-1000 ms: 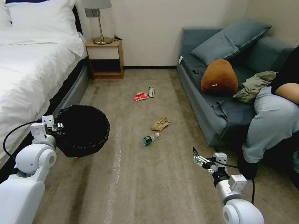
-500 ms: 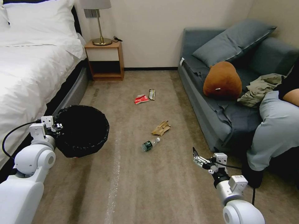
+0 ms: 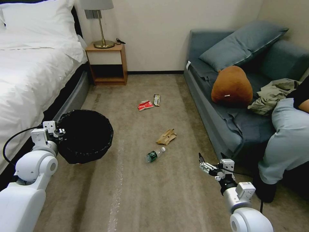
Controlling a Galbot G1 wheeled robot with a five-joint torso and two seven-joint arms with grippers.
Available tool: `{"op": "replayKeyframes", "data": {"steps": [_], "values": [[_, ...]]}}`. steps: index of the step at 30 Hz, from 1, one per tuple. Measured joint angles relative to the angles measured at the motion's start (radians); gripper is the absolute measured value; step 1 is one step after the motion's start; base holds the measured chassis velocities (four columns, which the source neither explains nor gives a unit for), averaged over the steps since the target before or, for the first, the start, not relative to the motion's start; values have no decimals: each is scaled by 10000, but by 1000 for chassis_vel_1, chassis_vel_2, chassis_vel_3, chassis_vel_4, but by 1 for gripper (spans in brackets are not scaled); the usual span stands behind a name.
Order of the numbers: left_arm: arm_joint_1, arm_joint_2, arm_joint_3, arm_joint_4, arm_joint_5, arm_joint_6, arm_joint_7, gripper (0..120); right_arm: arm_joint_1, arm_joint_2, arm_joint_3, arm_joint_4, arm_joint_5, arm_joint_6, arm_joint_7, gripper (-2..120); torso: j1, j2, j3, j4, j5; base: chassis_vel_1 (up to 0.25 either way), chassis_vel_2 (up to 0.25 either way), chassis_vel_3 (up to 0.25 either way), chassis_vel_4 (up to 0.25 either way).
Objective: Pick up the trash bin, then pick up the garbage on the floor and place it into the trash bin.
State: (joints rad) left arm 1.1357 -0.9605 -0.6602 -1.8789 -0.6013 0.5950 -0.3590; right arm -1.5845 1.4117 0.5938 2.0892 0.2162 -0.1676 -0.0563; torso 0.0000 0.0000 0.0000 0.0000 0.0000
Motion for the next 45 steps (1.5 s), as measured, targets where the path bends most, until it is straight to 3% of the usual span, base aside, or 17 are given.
{"op": "replayKeyframes", "data": {"steps": [45], "values": [[24,108,-156,103,-37,-63,117,5,121,38,-233,-252,-205,-7,-11,100,0,0,0,0,0,-84,82,85,-80]]}}
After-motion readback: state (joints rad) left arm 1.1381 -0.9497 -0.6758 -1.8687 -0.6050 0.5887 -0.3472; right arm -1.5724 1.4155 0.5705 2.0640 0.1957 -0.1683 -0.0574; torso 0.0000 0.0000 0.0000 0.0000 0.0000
